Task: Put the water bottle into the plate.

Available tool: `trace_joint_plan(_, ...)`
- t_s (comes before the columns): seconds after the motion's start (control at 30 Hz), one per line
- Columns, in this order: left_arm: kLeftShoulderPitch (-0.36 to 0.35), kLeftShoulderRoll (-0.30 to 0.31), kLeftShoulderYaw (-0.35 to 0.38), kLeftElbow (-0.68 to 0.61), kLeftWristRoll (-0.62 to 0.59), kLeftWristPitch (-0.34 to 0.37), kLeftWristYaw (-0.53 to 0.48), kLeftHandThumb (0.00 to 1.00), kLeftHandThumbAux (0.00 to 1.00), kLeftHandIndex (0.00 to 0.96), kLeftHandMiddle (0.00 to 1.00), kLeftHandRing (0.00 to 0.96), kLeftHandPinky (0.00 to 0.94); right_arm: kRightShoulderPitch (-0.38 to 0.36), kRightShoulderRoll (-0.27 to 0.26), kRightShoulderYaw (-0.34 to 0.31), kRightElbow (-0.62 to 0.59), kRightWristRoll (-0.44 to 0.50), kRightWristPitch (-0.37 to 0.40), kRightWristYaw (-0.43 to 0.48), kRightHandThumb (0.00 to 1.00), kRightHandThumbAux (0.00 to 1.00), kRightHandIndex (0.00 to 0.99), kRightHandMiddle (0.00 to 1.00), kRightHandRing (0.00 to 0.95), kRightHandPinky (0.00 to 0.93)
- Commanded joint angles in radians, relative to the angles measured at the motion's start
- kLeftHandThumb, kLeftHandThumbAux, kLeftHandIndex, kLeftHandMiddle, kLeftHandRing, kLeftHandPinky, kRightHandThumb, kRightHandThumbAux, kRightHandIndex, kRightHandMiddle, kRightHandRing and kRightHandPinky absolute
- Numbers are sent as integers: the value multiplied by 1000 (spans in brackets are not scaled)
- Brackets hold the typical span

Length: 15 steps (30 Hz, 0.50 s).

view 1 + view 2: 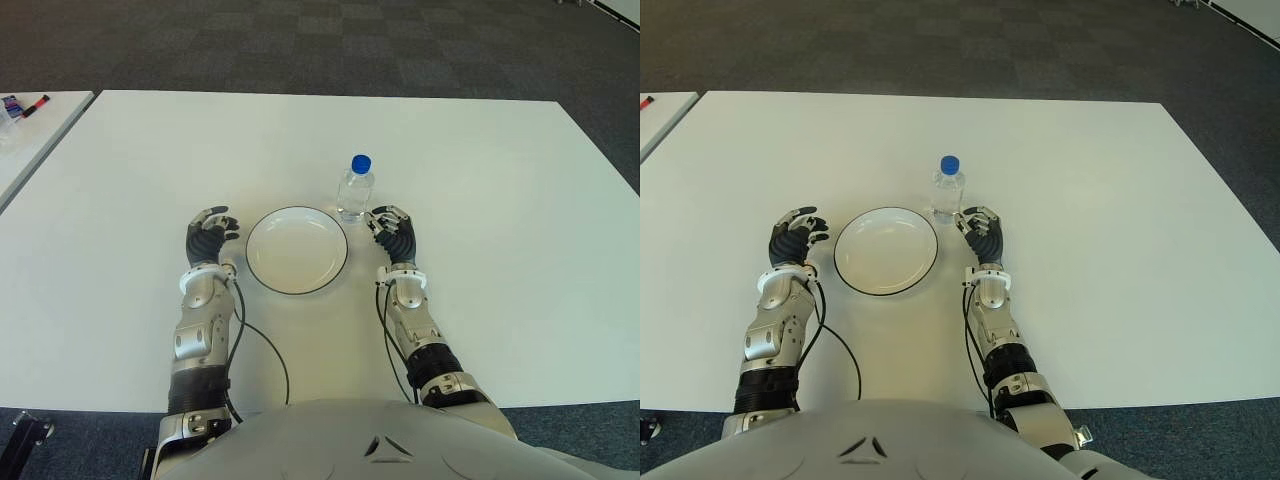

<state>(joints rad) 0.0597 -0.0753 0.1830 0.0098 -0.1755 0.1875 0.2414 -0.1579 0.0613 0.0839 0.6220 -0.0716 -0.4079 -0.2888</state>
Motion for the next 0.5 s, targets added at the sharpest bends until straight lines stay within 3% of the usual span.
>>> trace_joint_plan(0.03, 11, -25, -1, 14, 0, -8, -4, 697, 717, 431, 593, 572, 550, 28, 94, 10, 0, 13, 0, -3, 696, 728, 435, 739, 721, 701)
trace_joint_plan(0.5, 17, -31, -1, 12, -6, -19, -4, 700, 715, 432, 593, 570, 550, 35, 95, 14, -11, 14, 3, -7, 695, 728, 434, 741, 724, 706)
